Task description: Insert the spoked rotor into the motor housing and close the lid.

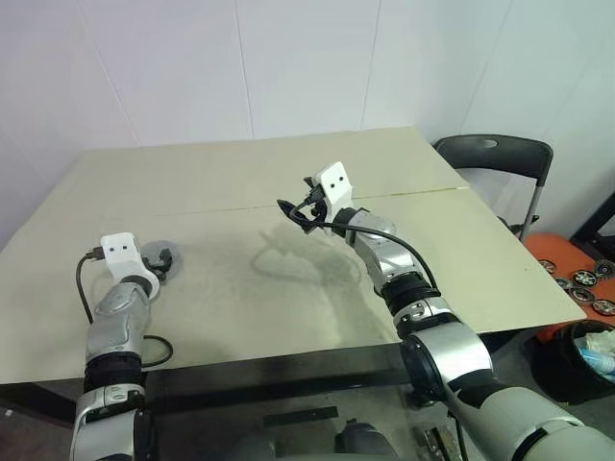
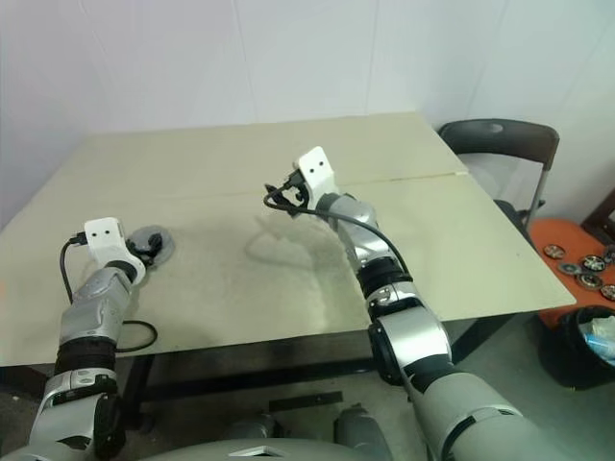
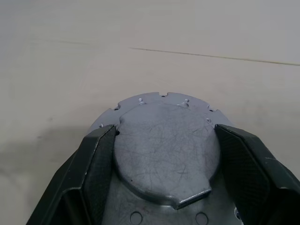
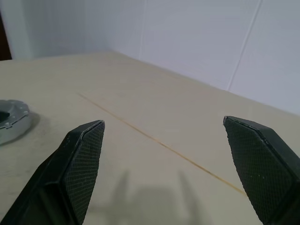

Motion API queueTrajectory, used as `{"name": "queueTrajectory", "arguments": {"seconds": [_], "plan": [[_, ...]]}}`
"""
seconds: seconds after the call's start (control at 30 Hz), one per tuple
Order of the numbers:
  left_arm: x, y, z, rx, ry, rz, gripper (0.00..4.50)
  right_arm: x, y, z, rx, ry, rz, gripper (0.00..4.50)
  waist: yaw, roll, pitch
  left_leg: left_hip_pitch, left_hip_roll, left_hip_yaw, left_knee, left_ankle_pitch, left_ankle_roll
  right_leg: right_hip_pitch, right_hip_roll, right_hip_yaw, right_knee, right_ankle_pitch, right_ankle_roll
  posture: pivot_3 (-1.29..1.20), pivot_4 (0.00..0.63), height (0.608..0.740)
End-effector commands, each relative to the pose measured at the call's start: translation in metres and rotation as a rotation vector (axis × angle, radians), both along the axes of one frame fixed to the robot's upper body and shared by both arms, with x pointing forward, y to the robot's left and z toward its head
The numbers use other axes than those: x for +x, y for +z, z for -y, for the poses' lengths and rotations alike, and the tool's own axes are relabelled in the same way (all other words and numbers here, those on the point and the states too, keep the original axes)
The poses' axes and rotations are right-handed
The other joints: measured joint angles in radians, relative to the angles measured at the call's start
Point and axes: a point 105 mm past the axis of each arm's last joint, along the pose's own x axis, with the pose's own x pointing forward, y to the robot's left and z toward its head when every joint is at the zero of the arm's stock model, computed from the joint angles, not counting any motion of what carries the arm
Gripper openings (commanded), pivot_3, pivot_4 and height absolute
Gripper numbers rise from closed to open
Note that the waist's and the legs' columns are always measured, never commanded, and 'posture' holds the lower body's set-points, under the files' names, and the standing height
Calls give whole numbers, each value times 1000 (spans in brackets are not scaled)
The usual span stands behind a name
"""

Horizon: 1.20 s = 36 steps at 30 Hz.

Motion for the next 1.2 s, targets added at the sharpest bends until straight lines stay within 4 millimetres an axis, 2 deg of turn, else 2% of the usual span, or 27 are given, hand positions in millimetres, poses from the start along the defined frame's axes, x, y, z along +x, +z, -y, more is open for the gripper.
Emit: {"name": "queueTrajectory", "arguments": {"seconds": [0.03, 0.27, 0.57, 0.77, 1.0, 1.2], "plan": [[10, -10, 54, -43, -206, -15, 3050, -1, 26, -7, 20, 15, 95, 4261, 13, 1, 0, 0, 0, -1, 0, 0, 0, 1, 0, -1, -1, 0, 0, 0, 0, 740], [28, -5, 104, -24, -407, -2, 3050, 0, 26, -3, 20, -9, 100, 4261, 77, 2, 1, 4, -2, -2, 0, 0, 0, 4, -2, -6, -4, 0, 0, 0, 0, 740], [44, 13, 145, -4, -577, 49, 3050, -1, 24, -1, 21, -21, 95, 4261, 111, 2, 1, 5, -2, -1, 0, 0, 0, 6, -2, -6, -4, 0, 0, 0, 0, 740], [44, 16, 154, 11, -610, 67, 3050, -1, 24, 1, 25, -27, 92, 4261, 109, 2, 1, 5, -2, -1, 0, 0, 0, 4, -2, -6, -4, 0, 0, 0, 0, 740], [41, 33, 162, 10, -658, 148, 3050, -1, 24, 1, 27, -29, 90, 4261, 103, 2, 1, 3, -2, -1, -1, 0, 0, 4, -1, -5, -4, 0, 0, 0, 0, 740], [40, 33, 174, 16, -715, 149, 3050, -3, 25, -1, 31, -31, 94, 4261, 69, 2, 2, -1, -1, -1, -1, 0, 0, 2, -1, -4, -4, 0, 0, 0, 0, 740]]}}
